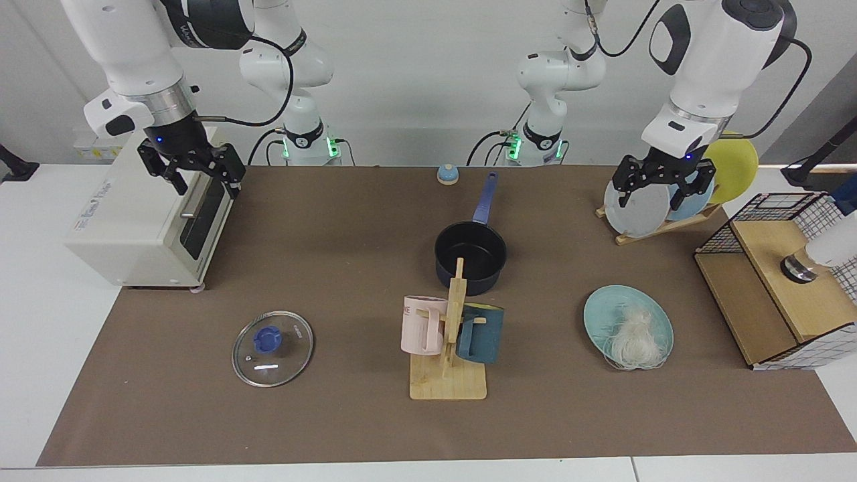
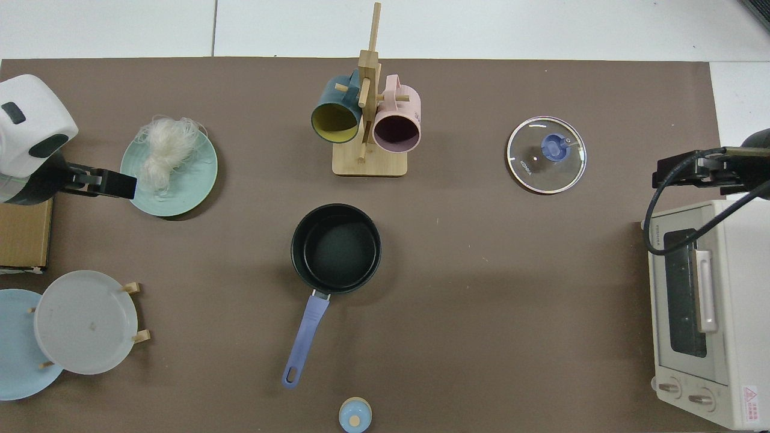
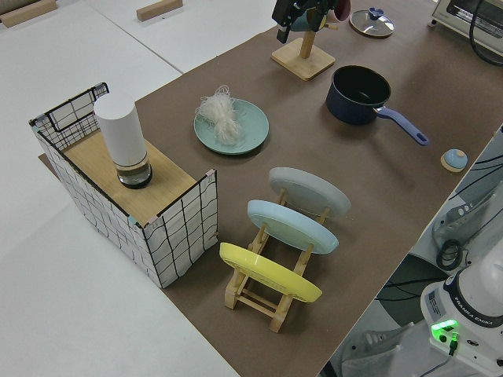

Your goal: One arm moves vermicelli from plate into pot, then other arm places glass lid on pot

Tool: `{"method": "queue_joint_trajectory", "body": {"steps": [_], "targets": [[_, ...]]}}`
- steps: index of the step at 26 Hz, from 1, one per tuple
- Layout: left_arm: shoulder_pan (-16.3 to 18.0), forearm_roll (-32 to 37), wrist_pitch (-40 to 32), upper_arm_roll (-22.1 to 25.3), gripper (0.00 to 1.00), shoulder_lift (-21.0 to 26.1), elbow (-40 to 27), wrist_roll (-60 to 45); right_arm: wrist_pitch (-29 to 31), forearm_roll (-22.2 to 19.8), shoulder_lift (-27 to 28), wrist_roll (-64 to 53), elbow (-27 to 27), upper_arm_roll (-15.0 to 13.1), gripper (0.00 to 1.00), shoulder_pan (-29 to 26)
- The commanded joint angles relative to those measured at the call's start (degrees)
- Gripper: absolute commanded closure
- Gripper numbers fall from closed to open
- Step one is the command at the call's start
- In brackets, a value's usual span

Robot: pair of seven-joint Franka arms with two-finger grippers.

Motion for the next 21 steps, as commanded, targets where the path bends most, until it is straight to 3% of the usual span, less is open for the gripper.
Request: {"method": "queue_joint_trajectory", "body": {"steps": [1,21], "targets": [[0.18,-0.83,-0.45,0.27,0.0,-1.1,-0.74,1.34,0.59,1.18,-0.21,0.5,-0.1,0.61,0.01,-1.02],[0.35,-0.3,0.42,0.89,0.0,-1.1,-0.65,0.82,0.5,1.18,-0.21,0.5,-0.1,0.61,0.01,-0.94]]}}
